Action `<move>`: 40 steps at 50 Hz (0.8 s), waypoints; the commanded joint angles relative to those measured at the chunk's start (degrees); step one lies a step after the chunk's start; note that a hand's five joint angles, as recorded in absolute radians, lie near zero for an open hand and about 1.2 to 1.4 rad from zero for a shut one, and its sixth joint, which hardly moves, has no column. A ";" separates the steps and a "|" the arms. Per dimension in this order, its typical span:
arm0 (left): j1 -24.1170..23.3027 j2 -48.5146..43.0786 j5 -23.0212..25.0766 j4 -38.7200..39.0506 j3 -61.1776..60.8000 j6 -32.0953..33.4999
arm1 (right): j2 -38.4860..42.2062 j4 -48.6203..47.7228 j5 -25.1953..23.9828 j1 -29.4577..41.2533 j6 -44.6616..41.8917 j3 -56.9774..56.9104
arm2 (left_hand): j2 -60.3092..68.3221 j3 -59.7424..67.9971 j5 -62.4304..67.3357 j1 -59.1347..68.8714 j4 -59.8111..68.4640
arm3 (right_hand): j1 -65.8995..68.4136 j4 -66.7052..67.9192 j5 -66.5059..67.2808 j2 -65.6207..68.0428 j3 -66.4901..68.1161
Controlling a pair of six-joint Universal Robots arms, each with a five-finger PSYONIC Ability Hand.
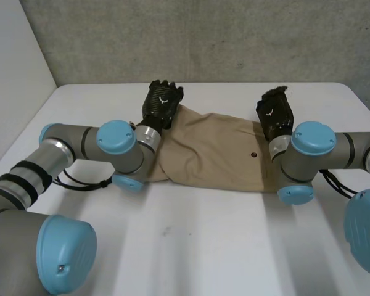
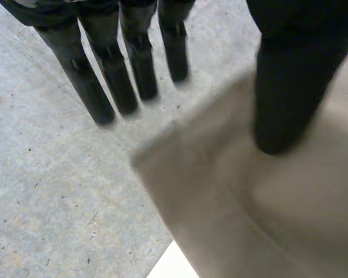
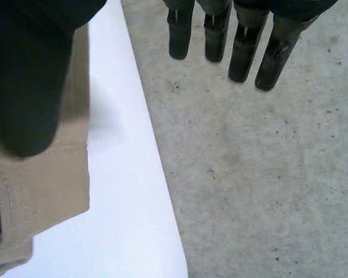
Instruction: Fold the shorts.
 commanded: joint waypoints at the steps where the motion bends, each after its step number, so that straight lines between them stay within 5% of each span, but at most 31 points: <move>1: 0.05 5.84 -1.96 2.03 -7.83 -0.45 | -7.67 -0.32 -0.10 -0.31 5.07 3.61 | -23.18 -24.42 -22.02 -16.37 -24.20 | -2.42 -5.08 -5.73 -4.77 -5.20; 8: 0.05 20.51 -2.75 2.21 -23.21 -5.81 | -22.35 2.31 -1.86 -2.06 20.45 12.30 | -23.18 -24.42 -22.02 -16.37 -24.20 | -2.42 -5.08 -5.73 -4.77 -5.20; 13: 0.05 30.27 -3.28 1.42 -34.45 -12.40 | -31.22 12.13 -7.38 -4.52 27.12 19.33 | -23.18 -24.42 -22.02 -16.37 -24.20 | -2.42 -5.08 -5.73 -4.77 -5.20; 25: 0.05 40.39 -3.45 -11.84 -51.08 -21.72 | -34.06 34.39 -11.08 -9.97 40.32 27.42 | -21.62 -22.86 -20.46 -14.81 -22.64 | 9.73 7.07 6.43 7.39 6.96; 33: 2.15 40.13 -3.72 -13.53 -54.16 -21.81 | -33.18 29.14 -17.32 -12.78 40.32 35.07 | -21.62 -22.86 -20.46 -14.81 -22.64 | 22.20 19.54 18.90 19.86 19.43; 40: 2.95 40.13 -3.72 -13.53 -55.92 -21.81 | -29.23 21.76 -16.36 -12.79 40.15 36.75 | -21.79 -23.03 -20.63 -14.98 -22.81 | 24.90 22.24 21.60 22.56 22.13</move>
